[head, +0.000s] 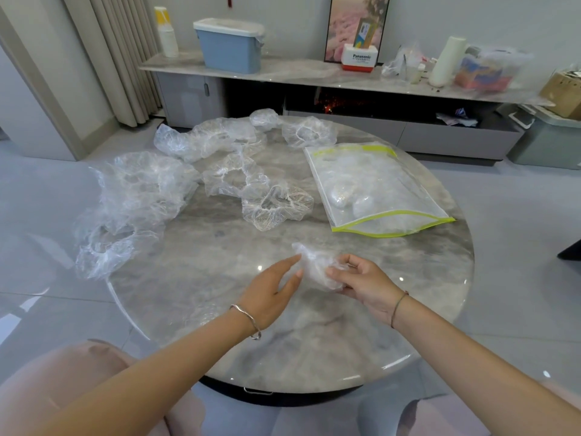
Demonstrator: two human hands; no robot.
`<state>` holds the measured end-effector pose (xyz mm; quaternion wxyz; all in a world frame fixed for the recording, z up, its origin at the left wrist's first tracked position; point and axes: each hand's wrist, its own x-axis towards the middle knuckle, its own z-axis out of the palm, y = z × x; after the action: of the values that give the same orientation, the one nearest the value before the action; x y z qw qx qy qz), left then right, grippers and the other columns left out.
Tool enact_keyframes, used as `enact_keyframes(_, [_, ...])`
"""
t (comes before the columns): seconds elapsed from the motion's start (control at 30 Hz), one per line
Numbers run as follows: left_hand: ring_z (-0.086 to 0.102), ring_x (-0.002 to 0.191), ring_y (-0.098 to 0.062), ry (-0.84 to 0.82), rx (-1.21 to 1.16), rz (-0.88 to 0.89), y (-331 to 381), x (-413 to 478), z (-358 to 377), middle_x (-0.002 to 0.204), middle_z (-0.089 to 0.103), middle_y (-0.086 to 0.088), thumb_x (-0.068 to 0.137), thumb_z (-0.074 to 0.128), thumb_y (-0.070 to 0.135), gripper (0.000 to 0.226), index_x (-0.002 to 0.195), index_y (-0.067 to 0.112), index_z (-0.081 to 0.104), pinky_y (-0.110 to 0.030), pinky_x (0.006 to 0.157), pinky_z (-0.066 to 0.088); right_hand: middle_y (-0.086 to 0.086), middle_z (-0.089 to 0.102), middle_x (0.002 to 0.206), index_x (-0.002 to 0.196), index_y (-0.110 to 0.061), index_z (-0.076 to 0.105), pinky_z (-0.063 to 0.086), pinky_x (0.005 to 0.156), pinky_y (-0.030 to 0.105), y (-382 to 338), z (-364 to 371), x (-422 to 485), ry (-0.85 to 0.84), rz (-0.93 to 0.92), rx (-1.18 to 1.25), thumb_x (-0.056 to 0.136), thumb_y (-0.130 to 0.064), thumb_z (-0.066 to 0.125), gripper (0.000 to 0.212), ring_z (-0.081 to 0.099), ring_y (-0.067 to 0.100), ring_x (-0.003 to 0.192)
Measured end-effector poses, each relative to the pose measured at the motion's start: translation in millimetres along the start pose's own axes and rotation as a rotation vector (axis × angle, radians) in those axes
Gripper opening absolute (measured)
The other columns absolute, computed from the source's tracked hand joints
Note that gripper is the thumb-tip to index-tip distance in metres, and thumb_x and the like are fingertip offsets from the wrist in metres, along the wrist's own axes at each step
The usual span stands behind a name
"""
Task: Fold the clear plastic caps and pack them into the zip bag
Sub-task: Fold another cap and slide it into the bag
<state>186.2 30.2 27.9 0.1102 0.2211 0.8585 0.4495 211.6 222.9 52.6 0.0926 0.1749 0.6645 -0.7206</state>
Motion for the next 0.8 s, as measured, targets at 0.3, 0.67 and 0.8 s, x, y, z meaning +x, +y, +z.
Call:
enact_keyframes(0.3, [0.058,0.099,0.004,0.044,-0.302,0.013,22.6,23.9,13.4,0.107,0.066,0.01,0.09,0.057,0.036,0.027,0.114,0.025,0.064,-0.021,0.091,0.044,-0.002,0.068,0.077,0.088,-0.016,0.059,0.049,0.068,0.018,-17.6,1.5,-9.2,-0.149,-0.119,-0.056,0.081,-0.005,0.069,0.017,0.062,0.006,0.07])
enact_keyframes(0.67, [0.064,0.073,-0.014,0.006,-0.69,-0.236,37.8,52.8,20.2,0.087,0.07,-0.007,0.088,0.064,0.019,0.012,0.094,0.011,0.057,-0.021,0.073,0.05,0.004,0.059,0.106,0.112,-0.015,0.056,0.053,0.081,0.03,-21.5,-22.1,-1.3,0.066,0.008,0.068,0.075,-0.015,0.075,0.041,0.06,0.014,0.089])
enact_keyframes(0.8, [0.053,0.07,-0.001,-0.11,-0.634,-0.238,40.3,65.8,22.7,0.078,0.062,0.011,0.086,0.066,0.026,0.003,0.086,0.024,0.064,-0.015,0.068,0.042,0.002,0.07,0.089,0.102,-0.012,0.068,0.058,0.068,0.025,-27.0,-34.8,-5.3,-0.136,0.134,0.307,0.073,-0.023,0.068,0.032,0.066,0.01,0.073])
